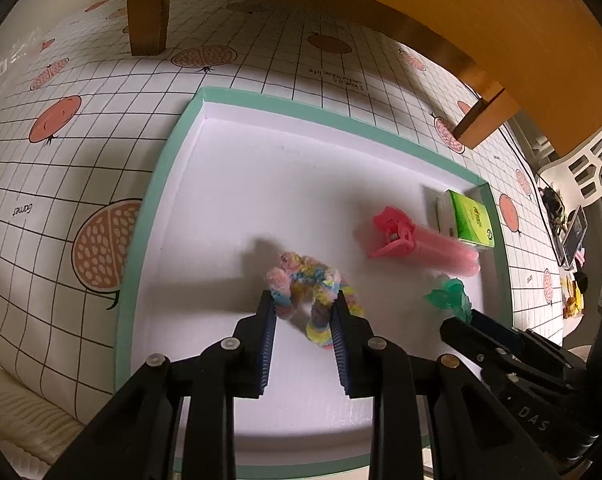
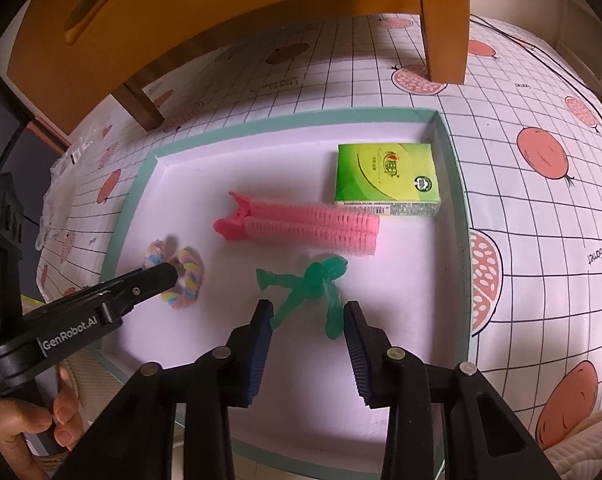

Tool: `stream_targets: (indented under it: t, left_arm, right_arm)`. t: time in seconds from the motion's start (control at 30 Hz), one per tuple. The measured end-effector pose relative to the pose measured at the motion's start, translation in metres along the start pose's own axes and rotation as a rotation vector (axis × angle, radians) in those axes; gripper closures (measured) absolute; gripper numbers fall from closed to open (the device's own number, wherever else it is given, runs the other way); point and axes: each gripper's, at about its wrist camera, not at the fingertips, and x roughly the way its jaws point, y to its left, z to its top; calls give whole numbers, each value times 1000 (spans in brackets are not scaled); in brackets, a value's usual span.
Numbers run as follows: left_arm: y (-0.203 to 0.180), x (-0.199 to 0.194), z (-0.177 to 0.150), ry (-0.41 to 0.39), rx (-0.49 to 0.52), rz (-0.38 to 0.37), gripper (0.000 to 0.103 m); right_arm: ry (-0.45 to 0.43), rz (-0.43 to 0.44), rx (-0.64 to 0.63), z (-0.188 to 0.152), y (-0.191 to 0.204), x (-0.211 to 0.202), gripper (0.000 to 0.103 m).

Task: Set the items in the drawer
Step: 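Grasp the multicoloured fuzzy loop with left gripper while right grasps green toy figure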

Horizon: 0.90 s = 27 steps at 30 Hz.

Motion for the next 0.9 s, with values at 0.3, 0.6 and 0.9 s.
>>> stream_targets:
  t: [0.3, 0.6, 0.9]
  left_arm:
    - [-1, 2, 1, 9, -9, 9, 75]
    - [0, 3, 1, 16, -21, -4, 75]
    - [-2, 5, 2, 26, -5, 0, 75]
  right_arm:
    - [16, -16, 5, -1, -2, 1, 57]
    - [13, -14, -27, 1, 5, 3, 40]
    - [-11, -109, -84, 8, 12, 12, 39]
